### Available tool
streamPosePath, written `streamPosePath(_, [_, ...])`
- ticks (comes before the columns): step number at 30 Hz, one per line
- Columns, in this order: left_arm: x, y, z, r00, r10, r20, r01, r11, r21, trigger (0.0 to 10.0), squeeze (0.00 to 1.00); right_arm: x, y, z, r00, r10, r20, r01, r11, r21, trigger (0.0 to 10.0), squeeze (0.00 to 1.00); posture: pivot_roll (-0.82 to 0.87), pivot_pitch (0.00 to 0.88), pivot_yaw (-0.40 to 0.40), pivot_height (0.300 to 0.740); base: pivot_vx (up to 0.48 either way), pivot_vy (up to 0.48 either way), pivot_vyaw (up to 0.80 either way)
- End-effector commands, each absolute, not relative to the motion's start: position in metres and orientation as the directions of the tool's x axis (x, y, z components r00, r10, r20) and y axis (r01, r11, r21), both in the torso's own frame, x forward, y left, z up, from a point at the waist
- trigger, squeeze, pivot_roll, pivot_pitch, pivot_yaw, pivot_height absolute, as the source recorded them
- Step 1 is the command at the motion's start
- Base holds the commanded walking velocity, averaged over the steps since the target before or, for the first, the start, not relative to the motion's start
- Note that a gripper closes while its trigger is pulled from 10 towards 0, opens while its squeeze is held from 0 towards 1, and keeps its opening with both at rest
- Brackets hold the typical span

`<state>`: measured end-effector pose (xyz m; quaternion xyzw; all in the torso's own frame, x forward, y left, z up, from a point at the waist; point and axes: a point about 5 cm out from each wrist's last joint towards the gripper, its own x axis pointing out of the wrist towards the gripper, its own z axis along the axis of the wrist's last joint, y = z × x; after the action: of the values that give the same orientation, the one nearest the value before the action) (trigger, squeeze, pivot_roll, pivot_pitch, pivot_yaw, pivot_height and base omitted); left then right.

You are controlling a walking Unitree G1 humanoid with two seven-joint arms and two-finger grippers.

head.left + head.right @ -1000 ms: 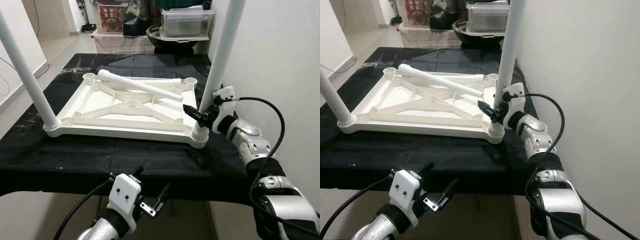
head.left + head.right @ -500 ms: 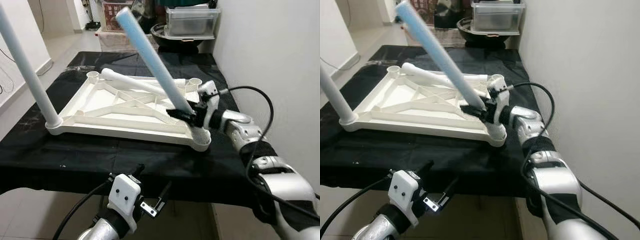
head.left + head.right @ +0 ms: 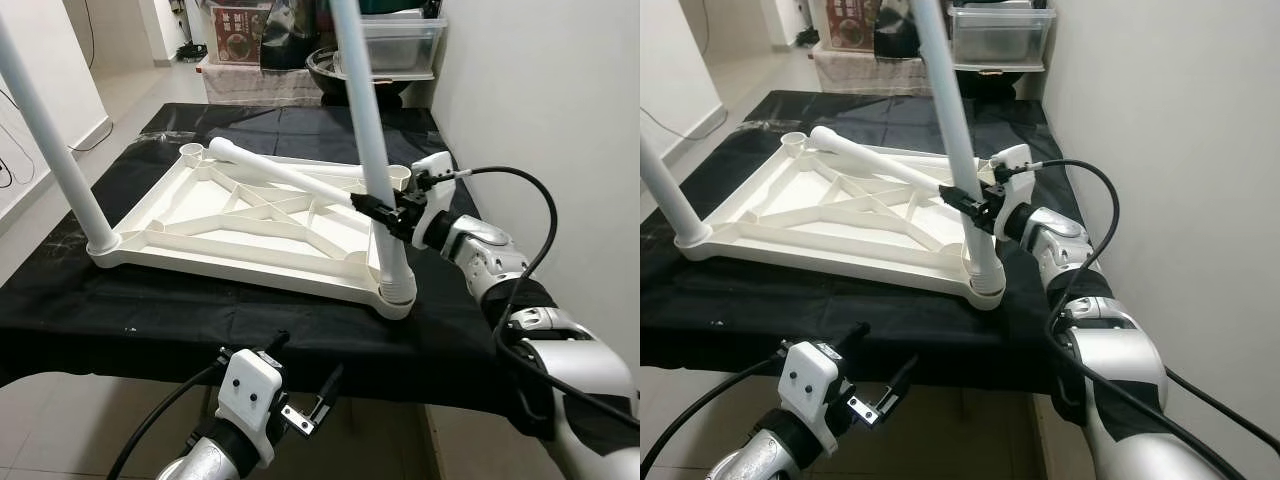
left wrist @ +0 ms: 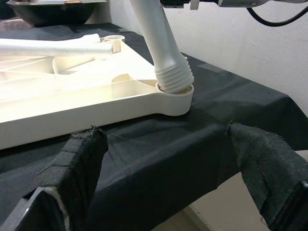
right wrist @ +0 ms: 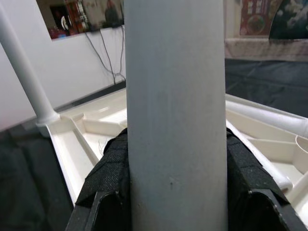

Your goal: Building children table

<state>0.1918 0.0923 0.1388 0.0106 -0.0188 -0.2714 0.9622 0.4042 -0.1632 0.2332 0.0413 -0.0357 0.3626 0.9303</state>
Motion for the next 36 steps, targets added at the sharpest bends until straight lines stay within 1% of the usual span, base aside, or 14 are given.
streamPosePath(1, [0.192, 0.092, 0.135, 0.851, -0.526, 0.017, 0.525, 0.850, 0.031, 10.0, 0.00, 0.404, -0.162, 0.241, 0.719, 0.677, 0.160, -0.691, 0.720, 0.062, 0.0, 0.00, 0.14, 0.059, -0.043, 0.740, 0.000, 0.000, 0.00])
streamPosePath(8, [0.194, 0.094, 0.135, 0.861, -0.508, 0.013, 0.508, 0.861, 0.005, 10.0, 0.00, 0.403, -0.160, 0.252, 0.679, 0.686, 0.260, -0.728, 0.674, 0.125, 0.0, 0.00, 0.13, 0.059, -0.043, 0.740, 0.000, 0.000, 0.00])
streamPosePath(11, [0.206, 0.103, 0.143, 0.886, -0.462, 0.040, 0.464, 0.882, -0.078, 10.0, 0.00, 0.396, -0.144, 0.278, 0.514, 0.743, 0.429, -0.855, 0.485, 0.183, 0.0, 0.00, 0.13, 0.047, -0.038, 0.740, 0.000, 0.000, 0.00])
streamPosePath(14, [0.210, 0.105, 0.145, 0.893, -0.449, 0.046, 0.451, 0.886, -0.106, 10.0, 0.00, 0.393, -0.139, 0.283, 0.468, 0.753, 0.462, -0.882, 0.434, 0.186, 0.0, 0.00, 0.13, 0.047, -0.038, 0.740, 0.000, 0.000, 0.00])
streamPosePath(15, [0.215, 0.109, 0.149, 0.900, -0.432, 0.059, 0.435, 0.888, -0.146, 10.0, 1.00, 0.389, -0.133, 0.285, 0.430, 0.763, 0.483, -0.902, 0.390, 0.186, 0.0, 0.00, 0.13, 0.042, -0.038, 0.740, 0.000, 0.000, 0.00])
streamPosePath(16, [0.221, 0.111, 0.154, 0.903, -0.423, 0.074, 0.430, 0.890, -0.151, 10.0, 1.00, 0.383, -0.125, 0.286, 0.384, 0.771, 0.508, -0.923, 0.327, 0.200, 0.0, 0.00, 0.12, 0.038, -0.035, 0.740, 0.000, 0.000, 0.00])
streamPosePath(17, [0.221, 0.111, 0.154, 0.903, -0.423, 0.074, 0.430, 0.890, -0.151, 10.0, 1.00, 0.383, -0.125, 0.286, 0.384, 0.771, 0.508, -0.923, 0.327, 0.200, 0.0, 0.00, 0.12, 0.038, -0.035, 0.740, 0.000, 0.000, 0.00])
streamPosePath(18, [0.227, 0.111, 0.160, 0.898, -0.430, 0.090, 0.439, 0.887, -0.146, 10.0, 1.00, 0.375, -0.117, 0.284, 0.341, 0.781, 0.523, -0.940, 0.271, 0.209, 0.0, 0.00, 0.12, 0.032, -0.037, 0.740, 0.000, 0.000, 0.00])
streamPosePath(19, [0.233, 0.111, 0.165, 0.890, -0.444, 0.103, 0.455, 0.876, -0.160, 10.0, 0.31, 0.366, -0.108, 0.280, 0.293, 0.796, 0.529, -0.954, 0.210, 0.212, 0.0, 0.00, 0.12, 0.031, -0.035, 0.740, 0.000, 0.000, 0.00])
streamPosePath(21, [0.233, 0.111, 0.165, 0.890, -0.444, 0.103, 0.455, 0.876, -0.160, 10.0, 0.31, 0.366, -0.108, 0.280, 0.293, 0.796, 0.529, -0.954, 0.210, 0.212, 0.0, 0.00, 0.12, 0.031, -0.035, 0.740, 0.000, 0.000, 0.00])
streamPosePath(22, [0.236, 0.111, 0.168, 0.883, -0.456, 0.110, 0.468, 0.867, -0.168, 10.0, 0.31, 0.361, -0.103, 0.278, 0.262, 0.805, 0.533, -0.962, 0.172, 0.214, 0.0, 0.00, 0.12, 0.029, -0.035, 0.740, 0.000, 0.000, 0.00])
streamPosePath(23, [0.237, 0.108, 0.172, 0.858, -0.499, 0.123, 0.514, 0.836, -0.191, 10.0, 0.00, 0.356, -0.096, 0.273, 0.241, 0.812, 0.531, -0.965, 0.140, 0.224, 0.0, 0.00, 0.12, 0.025, -0.033, 0.740, 0.000, 0.000, 0.00])
streamPosePath(29, [0.235, 0.103, 0.179, 0.772, -0.621, 0.136, 0.635, 0.744, -0.207, 10.0, 0.00, 0.344, -0.083, 0.263, 0.192, 0.837, 0.513, -0.967, 0.072, 0.245, 0.0, 0.00, 0.12, 0.023, -0.031, 0.740, 0.000, 0.000, 0.00])
streamPosePath(36, [0.235, 0.108, 0.172, 0.745, -0.661, 0.092, 0.663, 0.717, -0.214, 10.0, 0.00, 0.329, -0.075, 0.259, 0.143, 0.856, 0.497, -0.965, 0.008, 0.264, 0.0, 0.00, 0.11, 0.023, -0.027, 0.740, 0.000, 0.000, 0.00])
